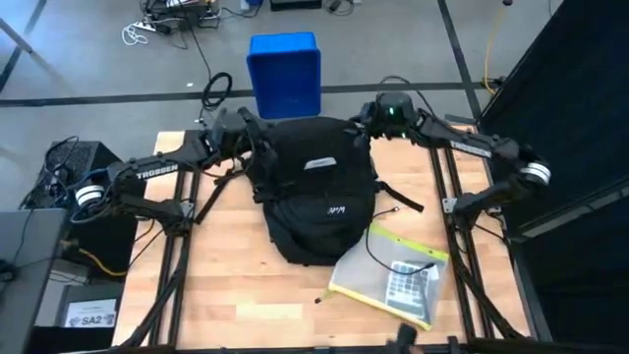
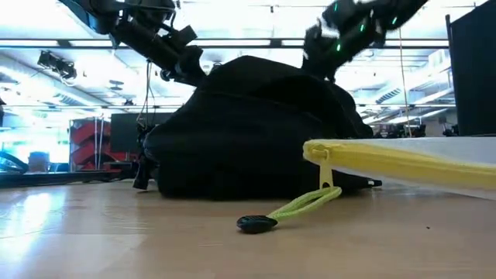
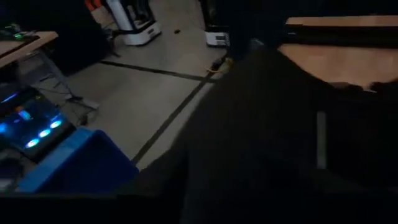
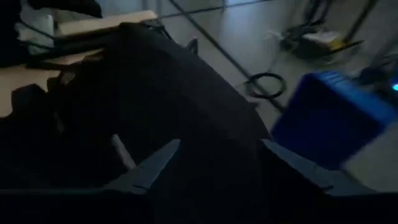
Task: Unpack backpack
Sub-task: Remove the cellphone from the backpack
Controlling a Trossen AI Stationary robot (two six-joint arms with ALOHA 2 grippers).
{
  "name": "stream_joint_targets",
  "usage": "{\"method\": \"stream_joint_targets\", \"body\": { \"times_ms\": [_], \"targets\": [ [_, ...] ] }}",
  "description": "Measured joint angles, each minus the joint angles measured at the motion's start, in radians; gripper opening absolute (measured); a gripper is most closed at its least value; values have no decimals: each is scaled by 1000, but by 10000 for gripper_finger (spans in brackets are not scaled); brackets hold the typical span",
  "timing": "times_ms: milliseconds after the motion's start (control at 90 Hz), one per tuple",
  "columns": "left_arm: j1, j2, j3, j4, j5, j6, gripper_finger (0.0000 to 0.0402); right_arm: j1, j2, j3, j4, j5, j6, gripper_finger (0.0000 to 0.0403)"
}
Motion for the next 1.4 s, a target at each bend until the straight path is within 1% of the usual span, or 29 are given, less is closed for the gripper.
{"method": "stream_joint_targets", "body": {
  "times_ms": [56, 156, 233, 300, 456, 622, 678, 756, 833, 889, 1033, 1100, 1156, 1289, 1400],
  "targets": [
    [33, 0, 0, -16, 20, 4, 186, -60, 43, 5, 22, -74, 0, 204],
    [97, 0, 0, -35, 112, -6, 188, -143, 99, 5, 52, -192, -21, 219],
    [138, 13, 1, -42, 188, -5, 188, -186, 124, 5, 57, -247, -61, 230],
    [169, 26, 1, -64, 230, 11, 188, -204, 140, 5, 56, -278, -101, 240],
    [197, 64, 1, -95, 326, 77, 188, -197, 148, 6, 57, -318, -199, 265],
    [198, 79, 1, -107, 363, 173, 188, -191, 155, 7, 60, -316, -264, 283],
    [199, 79, 1, -106, 393, 201, 188, -196, 161, 7, 56, -308, -279, 285],
    [198, 79, 1, -87, 465, 203, 188, -198, 176, 7, 59, -301, -290, 284],
    [197, 73, 1, -73, 532, 202, 188, -206, 189, 7, 49, -315, -306, 278],
    [197, 66, 1, -64, 561, 202, 188, -207, 192, 7, 30, -334, -313, 273],
    [198, 62, 1, -74, 564, 203, 188, -205, 192, 7, -24, -355, -341, 263],
    [197, 62, 1, -90, 548, 209, 188, -205, 192, 7, -43, -355, -355, 260],
    [198, 68, 1, -115, 507, 227, 188, -206, 193, 7, -58, -352, -365, 260],
    [202, 93, 1, -161, 344, 252, 189, -206, 193, 7, -56, -340, -367, 264],
    [216, 126, 1, -152, 327, 254, 189, -204, 193, 7, -38, -275, -366, 268]
  ]
}}
